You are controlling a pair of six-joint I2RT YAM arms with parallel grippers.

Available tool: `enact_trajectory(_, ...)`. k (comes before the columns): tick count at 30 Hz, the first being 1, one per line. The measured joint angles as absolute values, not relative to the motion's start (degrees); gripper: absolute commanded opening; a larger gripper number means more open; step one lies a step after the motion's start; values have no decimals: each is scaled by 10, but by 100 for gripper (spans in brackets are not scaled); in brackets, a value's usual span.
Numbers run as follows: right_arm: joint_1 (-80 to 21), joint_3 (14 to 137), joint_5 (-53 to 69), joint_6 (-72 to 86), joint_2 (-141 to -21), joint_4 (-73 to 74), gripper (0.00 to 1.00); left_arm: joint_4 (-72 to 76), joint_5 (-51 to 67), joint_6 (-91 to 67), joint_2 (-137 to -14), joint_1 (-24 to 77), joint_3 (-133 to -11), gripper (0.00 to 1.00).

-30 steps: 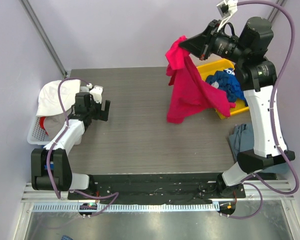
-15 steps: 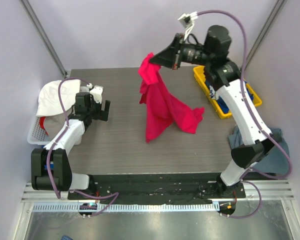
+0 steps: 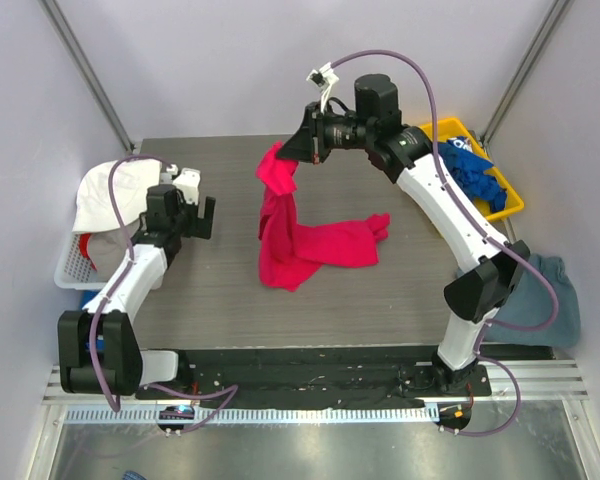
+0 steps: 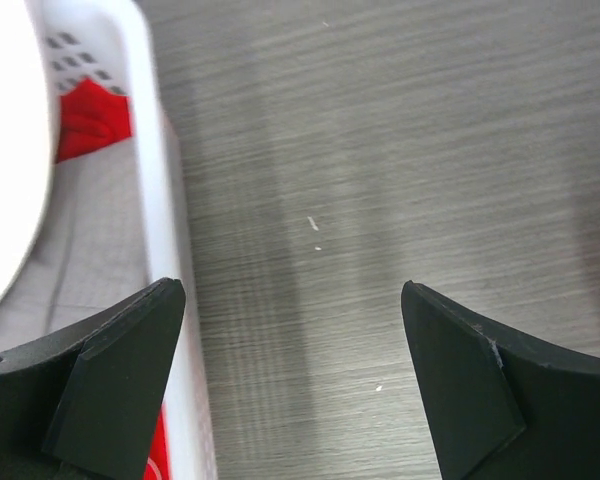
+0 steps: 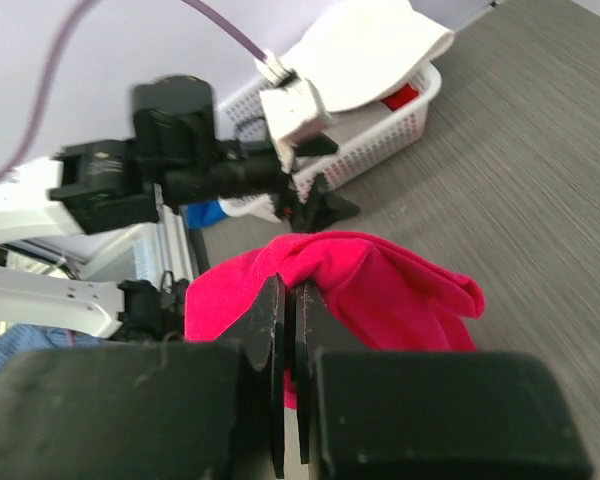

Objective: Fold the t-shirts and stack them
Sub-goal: Move the tshirt to the center of the board

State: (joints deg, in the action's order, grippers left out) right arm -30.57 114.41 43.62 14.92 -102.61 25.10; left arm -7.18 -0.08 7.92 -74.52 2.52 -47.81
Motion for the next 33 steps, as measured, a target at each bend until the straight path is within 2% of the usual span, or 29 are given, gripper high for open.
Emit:
enact_trajectory(8, -320, 1127, 405, 77, -1099, 302, 1, -68, -57, 77, -685, 25, -485, 97)
enact_trajectory(17, -398, 1081, 368, 21, -1185, 370, 2, -82, -81, 63, -684, 25, -553, 98)
enact_trajectory(22, -432, 1087, 354, -2, -1202, 390, 13, -89, -91, 60, -679, 25, -554, 98)
enact_trajectory(26, -454, 1129, 339, -16, -1234, 407, 35, -91, -102, 58, -677, 25, -554, 98)
enact_trajectory(27, -460, 1145, 334, -21, -1246, 412, 44, -93, -106, 58, -677, 25, -554, 98)
enact_trajectory(28, -465, 1157, 330, -24, -1254, 417, 46, -95, -109, 58, -677, 25, -554, 98)
enact_trajectory(29, -468, 1165, 326, -26, -1261, 422, 57, -96, -110, 57, -677, 25, -554, 98)
enact_trajectory(33, -482, 1186, 311, -40, -1274, 434, 67, -97, -119, 57, -676, 25, -554, 98)
